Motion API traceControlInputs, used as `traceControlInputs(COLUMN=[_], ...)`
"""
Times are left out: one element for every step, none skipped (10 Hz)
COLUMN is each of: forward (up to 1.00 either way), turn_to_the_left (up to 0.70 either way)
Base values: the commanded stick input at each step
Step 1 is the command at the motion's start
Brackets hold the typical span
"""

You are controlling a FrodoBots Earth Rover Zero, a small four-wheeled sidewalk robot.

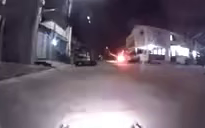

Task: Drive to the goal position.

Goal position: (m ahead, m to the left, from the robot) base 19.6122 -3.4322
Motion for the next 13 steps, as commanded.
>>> traceControlInputs(forward=[0.7,0.7,0.7,0.7,0.7,0.7,0.7,0.7,0.7,0.7,0.7,0.7,0.7], turn_to_the_left=[0.0,0.0,0.0,-0.15,-0.31,-0.31,-0.19,0.0,0.0,0.0,0.0,0.0,0.0])
